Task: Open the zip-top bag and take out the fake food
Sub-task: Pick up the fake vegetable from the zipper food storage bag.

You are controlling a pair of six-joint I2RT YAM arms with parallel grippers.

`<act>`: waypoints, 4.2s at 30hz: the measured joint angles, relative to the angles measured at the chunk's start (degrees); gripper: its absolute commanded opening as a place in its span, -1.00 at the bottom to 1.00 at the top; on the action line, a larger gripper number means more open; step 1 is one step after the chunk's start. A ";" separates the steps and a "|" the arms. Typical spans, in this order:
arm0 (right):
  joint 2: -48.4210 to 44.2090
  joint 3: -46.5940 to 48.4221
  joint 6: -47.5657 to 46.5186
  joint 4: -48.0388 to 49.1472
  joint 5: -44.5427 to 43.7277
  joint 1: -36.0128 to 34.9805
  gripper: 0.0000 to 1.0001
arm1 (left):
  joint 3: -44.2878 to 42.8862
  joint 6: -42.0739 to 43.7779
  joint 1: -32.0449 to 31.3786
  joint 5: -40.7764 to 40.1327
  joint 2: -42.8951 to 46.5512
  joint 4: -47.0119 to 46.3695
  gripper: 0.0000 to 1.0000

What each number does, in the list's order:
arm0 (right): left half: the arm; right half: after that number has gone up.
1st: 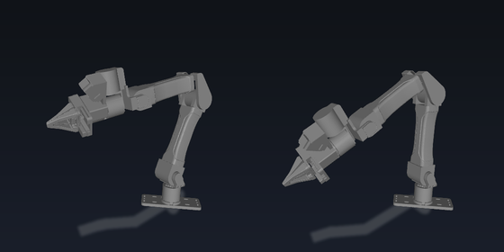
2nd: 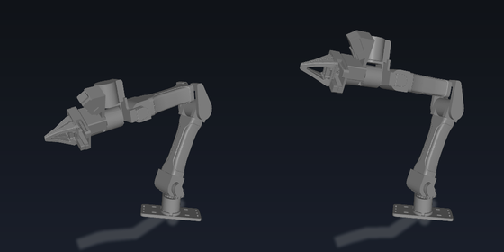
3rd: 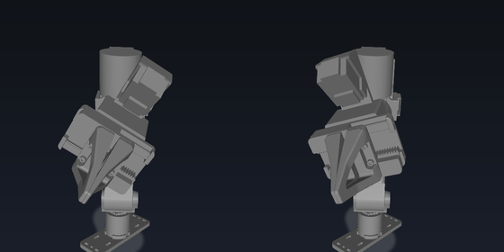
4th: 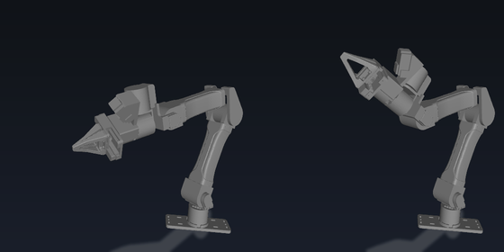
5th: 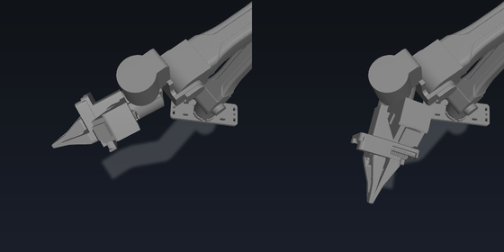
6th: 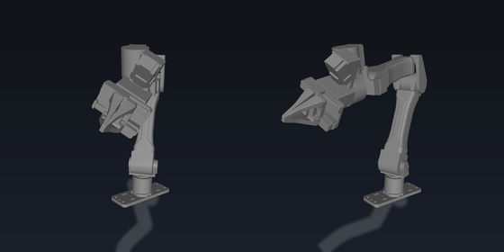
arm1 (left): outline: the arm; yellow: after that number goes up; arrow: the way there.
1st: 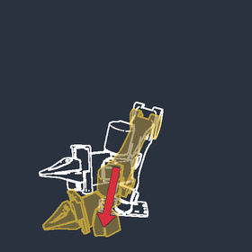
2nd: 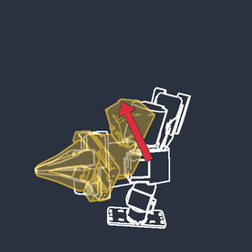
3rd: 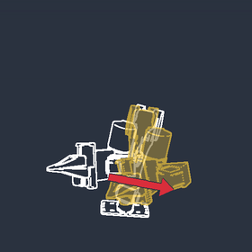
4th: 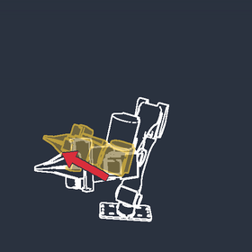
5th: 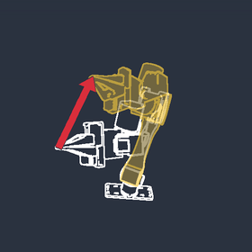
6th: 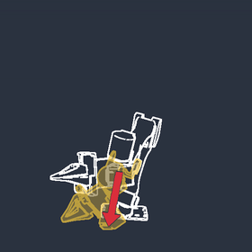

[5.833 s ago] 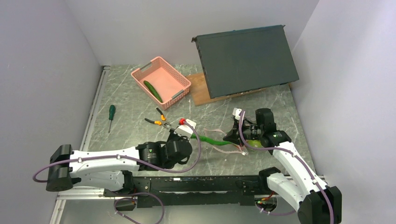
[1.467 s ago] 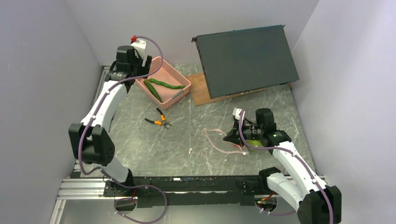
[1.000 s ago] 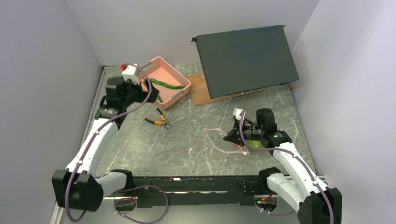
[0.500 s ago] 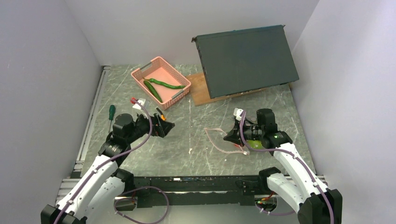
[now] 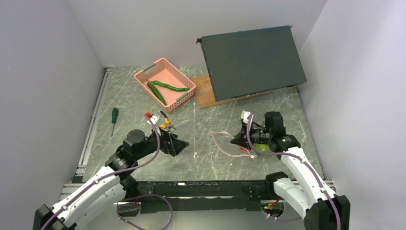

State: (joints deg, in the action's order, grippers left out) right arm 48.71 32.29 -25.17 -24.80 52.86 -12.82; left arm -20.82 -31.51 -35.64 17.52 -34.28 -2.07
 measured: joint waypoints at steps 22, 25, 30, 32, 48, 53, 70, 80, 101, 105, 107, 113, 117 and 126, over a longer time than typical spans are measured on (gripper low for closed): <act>0.00 0.35 -3.17 -2.60 1.55 2.14 -1.00 | 3.78 -2.40 -17.97 -9.94 0.17 -7.19 0.99; -0.09 0.37 -3.45 -2.67 1.70 2.47 -1.00 | 3.78 -2.40 -19.52 -11.19 -0.55 -7.82 0.99; -0.09 0.46 -3.96 -2.93 1.73 2.73 -1.00 | 3.78 -2.40 -21.77 -12.79 -1.62 -9.11 0.99; -0.09 0.46 -4.04 -3.13 1.73 2.84 -1.00 | 3.78 -2.38 -22.88 -13.31 -2.16 -9.66 0.99; -0.94 0.72 -5.92 -4.96 2.60 5.01 -1.00 | 2.62 -1.03 -35.82 -19.37 -10.71 -18.08 0.99; -1.55 0.81 -6.86 -5.62 3.17 5.35 -1.00 | 0.28 0.39 -37.79 -20.48 -16.87 -21.00 0.99; -2.64 1.16 -8.74 -7.19 4.74 5.40 -1.00 | -0.46 0.85 -39.71 -23.47 -23.28 -29.00 0.99; -2.80 1.20 -9.81 -8.00 4.81 5.40 -1.00 | -3.43 0.63 -39.85 -23.82 -27.50 -29.70 0.99; -3.74 1.20 -10.69 -8.98 5.86 5.46 -1.00 | -10.69 4.09 -40.11 -25.00 -35.54 -27.82 0.77; -3.74 1.20 -10.67 -9.01 5.84 5.46 -1.00 | -12.94 6.97 -40.11 -26.49 -39.52 -28.59 0.74; -3.78 1.20 -10.67 -9.01 5.86 5.46 -1.00 | -14.43 9.73 -40.11 -27.41 -41.55 -28.65 0.72; -4.11 1.20 -10.64 -9.03 5.70 5.53 -0.99 | -16.65 18.53 -40.11 -29.51 -44.24 -28.89 0.47; -5.57 1.20 -10.67 -9.03 5.66 5.73 -0.88 | -19.41 22.75 -39.28 -29.68 -47.52 -29.00 0.31; -5.77 1.25 -10.88 -9.25 5.62 6.62 -0.22 | -23.56 27.91 -36.46 -29.40 -54.80 -29.03 0.31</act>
State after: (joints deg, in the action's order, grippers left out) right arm 42.94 33.54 -36.05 -34.04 58.48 -6.20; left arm -44.38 -3.60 -72.10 -11.88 -89.08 -31.09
